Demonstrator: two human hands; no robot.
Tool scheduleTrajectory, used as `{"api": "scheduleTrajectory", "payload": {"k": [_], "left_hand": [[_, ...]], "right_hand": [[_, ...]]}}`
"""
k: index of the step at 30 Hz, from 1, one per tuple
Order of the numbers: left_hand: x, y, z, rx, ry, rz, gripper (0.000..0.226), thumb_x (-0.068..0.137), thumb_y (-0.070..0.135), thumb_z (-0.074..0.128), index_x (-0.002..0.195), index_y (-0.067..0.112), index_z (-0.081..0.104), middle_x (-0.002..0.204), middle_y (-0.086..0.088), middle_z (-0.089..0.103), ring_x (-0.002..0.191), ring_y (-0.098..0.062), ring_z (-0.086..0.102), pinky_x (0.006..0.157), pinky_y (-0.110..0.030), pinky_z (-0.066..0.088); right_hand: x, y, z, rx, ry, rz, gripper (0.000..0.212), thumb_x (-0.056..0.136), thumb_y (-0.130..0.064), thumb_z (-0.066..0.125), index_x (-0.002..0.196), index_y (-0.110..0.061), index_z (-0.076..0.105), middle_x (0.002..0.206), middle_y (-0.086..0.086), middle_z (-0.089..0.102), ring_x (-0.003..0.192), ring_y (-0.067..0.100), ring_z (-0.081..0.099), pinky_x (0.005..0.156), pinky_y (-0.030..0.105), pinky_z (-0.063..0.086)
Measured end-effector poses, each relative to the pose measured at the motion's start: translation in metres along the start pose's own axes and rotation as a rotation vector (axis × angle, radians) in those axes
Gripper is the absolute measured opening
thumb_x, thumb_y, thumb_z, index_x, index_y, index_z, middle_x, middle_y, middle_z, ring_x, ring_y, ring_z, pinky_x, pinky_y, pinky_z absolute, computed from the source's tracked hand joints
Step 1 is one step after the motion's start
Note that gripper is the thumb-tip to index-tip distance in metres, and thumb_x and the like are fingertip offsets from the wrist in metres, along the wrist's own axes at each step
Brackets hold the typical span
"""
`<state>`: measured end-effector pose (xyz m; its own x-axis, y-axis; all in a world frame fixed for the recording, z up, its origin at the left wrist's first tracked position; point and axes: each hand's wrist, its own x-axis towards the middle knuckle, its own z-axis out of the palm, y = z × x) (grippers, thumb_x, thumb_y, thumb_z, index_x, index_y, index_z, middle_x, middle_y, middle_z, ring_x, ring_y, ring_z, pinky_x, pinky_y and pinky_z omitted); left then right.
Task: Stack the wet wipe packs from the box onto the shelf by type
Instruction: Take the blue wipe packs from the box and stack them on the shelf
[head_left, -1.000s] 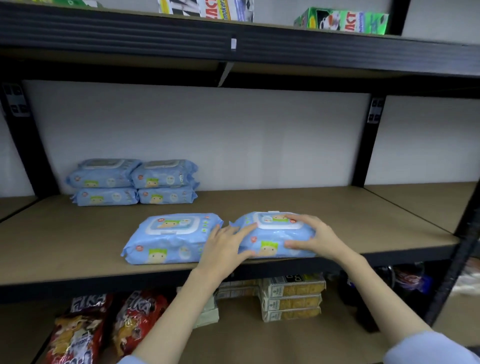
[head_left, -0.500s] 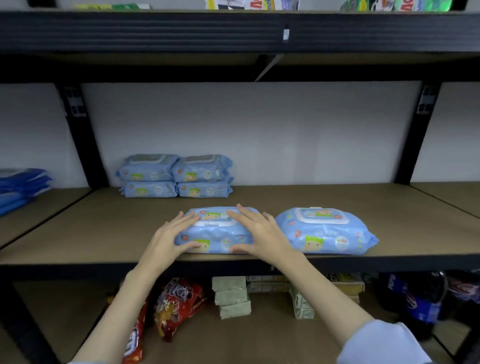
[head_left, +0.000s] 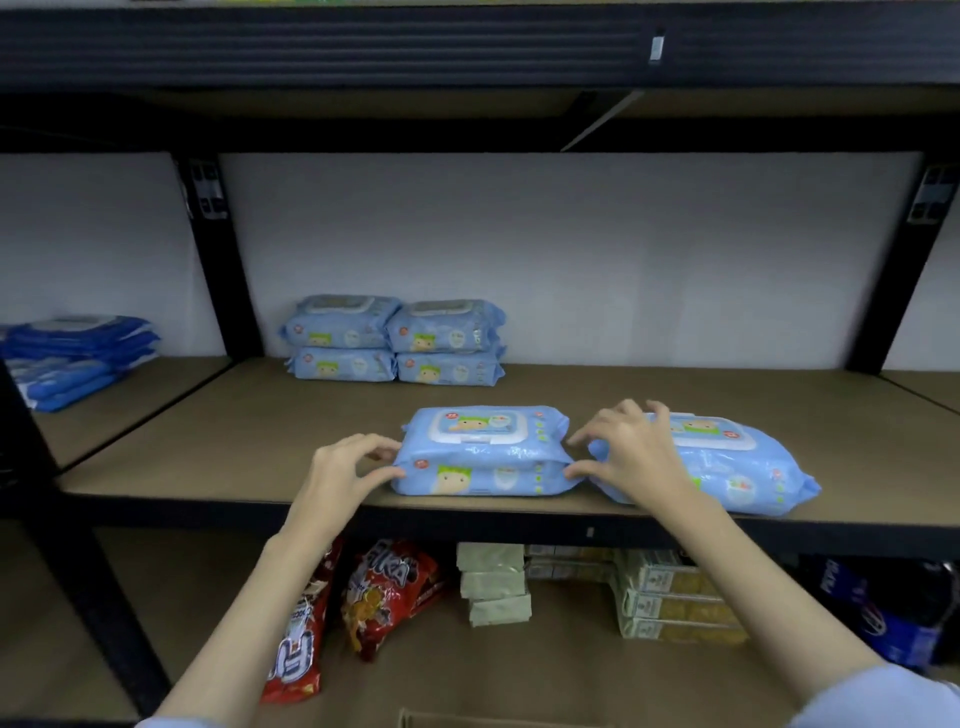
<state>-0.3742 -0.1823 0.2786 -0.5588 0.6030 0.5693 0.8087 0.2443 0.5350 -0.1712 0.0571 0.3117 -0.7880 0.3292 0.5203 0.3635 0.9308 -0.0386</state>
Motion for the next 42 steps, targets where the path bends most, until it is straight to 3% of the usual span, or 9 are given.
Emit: {"api": "scheduleTrajectory", "payload": {"k": [6,11,14,17,26,33,36,38,42], "left_hand": [[0.0,-0.006,0.005,0.178,0.129,0.14,0.007,0.074,0.014,0.074,0.072,0.011,0.068,0.073,0.002,0.064,0.076,-0.007,0.052,0.074,-0.026,0.04],[-0.007,-0.006,0.007,0.424,0.14,0.352,0.012,0.084,0.021,0.049,0.073,0.017,0.05,0.072,0.007,0.049,0.074,-0.01,0.041,0.07,-0.02,0.026],[0.005,-0.004,-0.003,0.385,-0.071,0.205,0.022,0.079,0.011,0.062,0.079,0.028,0.048,0.082,0.01,0.05,0.084,-0.007,0.04,0.08,-0.028,0.031],[0.028,0.015,-0.016,0.204,-0.188,0.023,0.031,0.069,0.048,0.049,0.094,0.031,0.057,0.101,0.012,0.051,0.103,-0.009,0.044,0.092,-0.031,0.027],[0.054,0.033,0.057,0.038,-0.376,-0.302,0.062,0.088,0.063,0.035,0.144,0.038,0.024,0.157,0.004,0.009,0.145,-0.023,0.009,0.116,-0.044,0.014],[0.047,0.057,0.06,0.287,-0.187,-0.102,0.046,0.099,0.042,0.028,0.142,0.027,0.034,0.155,0.001,0.02,0.145,-0.02,0.012,0.116,-0.04,0.004],[0.039,0.096,0.078,0.199,-0.14,0.104,0.059,0.092,0.052,0.021,0.132,0.02,0.049,0.144,0.001,0.042,0.139,-0.016,0.028,0.116,-0.035,0.007],[0.038,0.119,0.094,0.152,-0.17,0.196,0.075,0.081,0.058,0.011,0.126,0.018,0.056,0.133,0.001,0.053,0.13,-0.017,0.041,0.114,-0.033,0.013],[0.048,0.15,0.126,-0.103,-0.183,0.193,0.031,0.095,0.03,0.046,0.121,0.016,0.058,0.123,0.0,0.056,0.116,-0.018,0.051,0.095,-0.023,0.032]], "right_hand": [[-0.011,-0.009,0.003,-0.333,0.081,-0.099,0.029,0.043,-0.029,0.092,0.053,-0.021,0.066,0.062,-0.005,0.06,0.064,0.024,0.06,0.075,0.059,0.046],[-0.015,-0.009,0.008,-0.383,0.108,-0.066,0.028,0.051,-0.025,0.088,0.061,-0.014,0.065,0.068,0.0,0.058,0.068,0.025,0.057,0.08,0.053,0.042],[-0.009,-0.006,-0.006,-0.195,-0.01,-0.031,0.032,0.058,-0.033,0.086,0.082,-0.021,0.068,0.089,-0.001,0.061,0.086,0.025,0.057,0.085,0.046,0.043],[0.007,-0.005,-0.015,0.125,-0.229,0.084,0.052,0.09,-0.039,0.056,0.135,-0.016,0.043,0.134,0.005,0.045,0.124,0.026,0.037,0.102,0.032,0.027],[0.044,-0.055,0.033,0.423,-0.434,0.276,0.057,0.101,-0.043,0.019,0.15,-0.014,0.013,0.158,0.014,0.004,0.146,0.026,0.0,0.116,0.039,0.002],[0.009,0.0,0.005,-0.256,-0.149,0.569,0.066,0.095,-0.052,0.033,0.142,-0.006,0.034,0.141,0.024,0.038,0.13,0.035,0.034,0.105,0.05,0.028],[-0.012,0.027,-0.006,-0.313,-0.137,0.388,0.062,0.078,-0.056,0.05,0.118,-0.01,0.063,0.111,0.011,0.064,0.107,0.026,0.057,0.089,0.042,0.046],[-0.023,0.053,-0.022,-0.135,-0.219,0.225,0.05,0.086,-0.042,0.05,0.131,-0.022,0.051,0.137,-0.001,0.05,0.129,0.02,0.04,0.103,0.042,0.028],[-0.049,0.098,-0.072,0.121,-0.291,0.372,0.051,0.076,-0.006,0.052,0.114,-0.04,0.061,0.154,-0.012,0.019,0.146,0.016,0.003,0.111,0.057,-0.006]]}}
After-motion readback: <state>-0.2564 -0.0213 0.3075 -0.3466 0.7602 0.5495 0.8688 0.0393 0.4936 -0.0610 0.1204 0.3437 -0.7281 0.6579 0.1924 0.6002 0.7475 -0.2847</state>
